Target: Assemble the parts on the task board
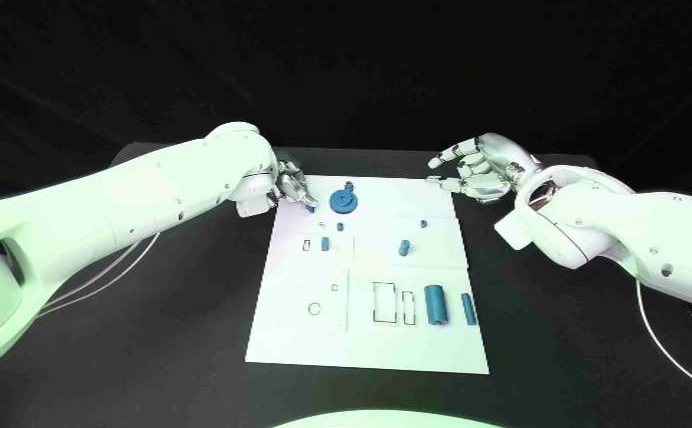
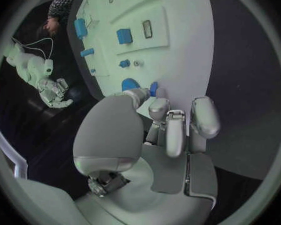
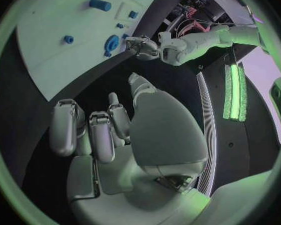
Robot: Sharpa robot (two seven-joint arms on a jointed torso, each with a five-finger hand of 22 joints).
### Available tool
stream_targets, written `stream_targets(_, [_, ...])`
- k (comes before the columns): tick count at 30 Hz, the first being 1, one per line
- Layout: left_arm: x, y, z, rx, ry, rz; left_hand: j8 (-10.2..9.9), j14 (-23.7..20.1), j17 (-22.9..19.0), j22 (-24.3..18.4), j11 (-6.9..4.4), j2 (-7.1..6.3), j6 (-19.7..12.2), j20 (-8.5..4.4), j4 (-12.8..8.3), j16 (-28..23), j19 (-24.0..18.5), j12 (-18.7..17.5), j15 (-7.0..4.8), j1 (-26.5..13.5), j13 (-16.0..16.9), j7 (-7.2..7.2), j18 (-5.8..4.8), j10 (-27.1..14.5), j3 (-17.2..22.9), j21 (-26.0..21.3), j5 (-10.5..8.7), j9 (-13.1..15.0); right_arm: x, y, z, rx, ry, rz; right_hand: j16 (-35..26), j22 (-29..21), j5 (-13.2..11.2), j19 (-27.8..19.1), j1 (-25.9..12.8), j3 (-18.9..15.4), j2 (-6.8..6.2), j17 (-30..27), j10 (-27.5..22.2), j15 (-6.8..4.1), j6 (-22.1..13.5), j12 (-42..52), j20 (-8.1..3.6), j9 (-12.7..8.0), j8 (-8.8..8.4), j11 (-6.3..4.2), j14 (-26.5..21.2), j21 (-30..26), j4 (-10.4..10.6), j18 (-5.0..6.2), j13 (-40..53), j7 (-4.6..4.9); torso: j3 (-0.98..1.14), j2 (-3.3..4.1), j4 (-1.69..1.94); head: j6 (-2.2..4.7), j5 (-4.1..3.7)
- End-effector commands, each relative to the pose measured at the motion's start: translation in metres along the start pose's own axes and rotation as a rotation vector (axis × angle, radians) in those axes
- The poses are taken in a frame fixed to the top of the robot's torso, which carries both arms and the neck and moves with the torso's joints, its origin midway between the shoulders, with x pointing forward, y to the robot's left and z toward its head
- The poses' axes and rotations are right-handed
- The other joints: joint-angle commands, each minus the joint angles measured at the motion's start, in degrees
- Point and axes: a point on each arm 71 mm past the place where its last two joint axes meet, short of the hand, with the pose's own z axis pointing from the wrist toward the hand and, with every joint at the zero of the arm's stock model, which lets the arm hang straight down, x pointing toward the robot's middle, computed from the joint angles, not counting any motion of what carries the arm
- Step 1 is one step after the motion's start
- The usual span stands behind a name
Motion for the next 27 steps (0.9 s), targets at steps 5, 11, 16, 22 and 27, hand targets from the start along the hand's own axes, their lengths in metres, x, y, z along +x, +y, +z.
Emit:
stream_targets(5, [0.000, 0.002, -0.003, 0.031, 0.014, -0.049, 1.3, 5.6, 13.8, 0.5, -0.11, -1.61, -0.5, -0.24, -5.7, 0.4, 0.2, 0.1, -0.21, -0.3, 0.0, 0.17, -0.05, 0.5, 9.8, 0.5, 0.47, 4.6, 0.001, 0.001, 0.000, -0.013, 0.013, -0.002, -0.2, 2.5, 0.0, -0.3, -0.3, 0.2, 0.30, 7.6, 0.2, -0.35, 0.1, -0.2, -0.10, 0.0, 0.13, -0.35, 4.3, -0.3, 0.1, 0.95, 0.0, -0.06, 0.03, -0.09, 0.03, -0.03, 0.12])
stream_targets(11, [0.003, 0.006, -0.012, 0.060, 0.017, -0.102, 2.0, 5.7, 14.0, 1.8, -0.33, -3.82, 0.3, -0.43, -8.3, 0.5, 1.0, 0.6, -0.44, -2.3, 0.6, 0.04, -0.27, 1.4, 15.8, 1.3, 0.93, 5.9, 0.001, 0.000, 0.000, -0.012, 0.012, -0.002, -0.2, 2.5, 0.0, -0.3, -0.3, 0.2, 0.30, 7.6, 0.2, -0.35, 0.1, -0.2, -0.10, 0.0, 0.13, -0.35, 4.3, -0.3, 0.1, 0.95, 0.0, -0.06, 0.02, -0.09, 0.05, 0.09, 0.27])
stream_targets(16, [0.006, 0.010, -0.024, 0.089, 0.014, -0.140, 2.3, 5.8, 14.3, 3.0, -0.57, -4.96, 1.1, -0.61, -9.6, 0.6, 1.7, 1.4, -0.64, -3.7, 1.6, -0.21, -0.49, 2.4, 18.1, 1.9, 1.40, 6.3, 0.000, 0.000, -0.001, -0.010, 0.010, -0.002, -0.2, 2.5, 0.0, -0.3, -0.3, 0.3, 0.34, 7.6, 0.2, -0.35, 0.1, -0.2, -0.11, 0.0, 0.13, -0.35, 4.3, -0.3, 0.1, 0.96, 0.0, -0.07, 0.08, -0.18, 0.17, 0.02, 0.43])
stream_targets(22, [0.013, 0.011, -0.040, 0.123, 0.009, -0.162, 2.4, 5.9, 14.6, 4.1, -0.83, -5.76, 2.0, -0.82, -10.6, 0.8, 2.4, 2.1, -0.86, -5.0, 2.6, -0.48, -0.70, 3.3, 19.8, 2.5, 2.07, 6.6, -0.001, -0.001, -0.001, -0.006, 0.009, -0.003, -0.2, 2.5, 0.0, -0.4, -0.3, 0.3, 0.41, 7.5, 0.2, -0.36, 0.2, -0.1, -0.12, 0.1, 0.15, -0.36, 4.3, -0.4, 0.1, 0.97, 0.1, -0.07, 0.13, -0.29, 0.27, -0.05, 0.51])
stream_targets(27, [0.020, 0.011, -0.048, 0.135, -0.003, -0.139, 2.4, 5.9, 14.6, 4.1, -0.90, -5.93, 2.2, -0.87, -10.9, 0.8, 2.4, 2.1, -0.91, -5.3, 2.8, -0.55, -0.70, 3.5, 20.2, 2.5, 2.25, 6.6, -0.002, -0.002, -0.002, -0.004, 0.007, -0.003, -0.2, 2.5, 0.0, -0.4, -0.3, 0.3, 0.41, 7.5, 0.2, -0.36, 0.2, -0.1, -0.12, 0.1, 0.15, -0.36, 4.3, -0.4, 0.1, 0.97, 0.1, -0.07, 0.09, -0.26, 0.21, -0.07, 0.71])
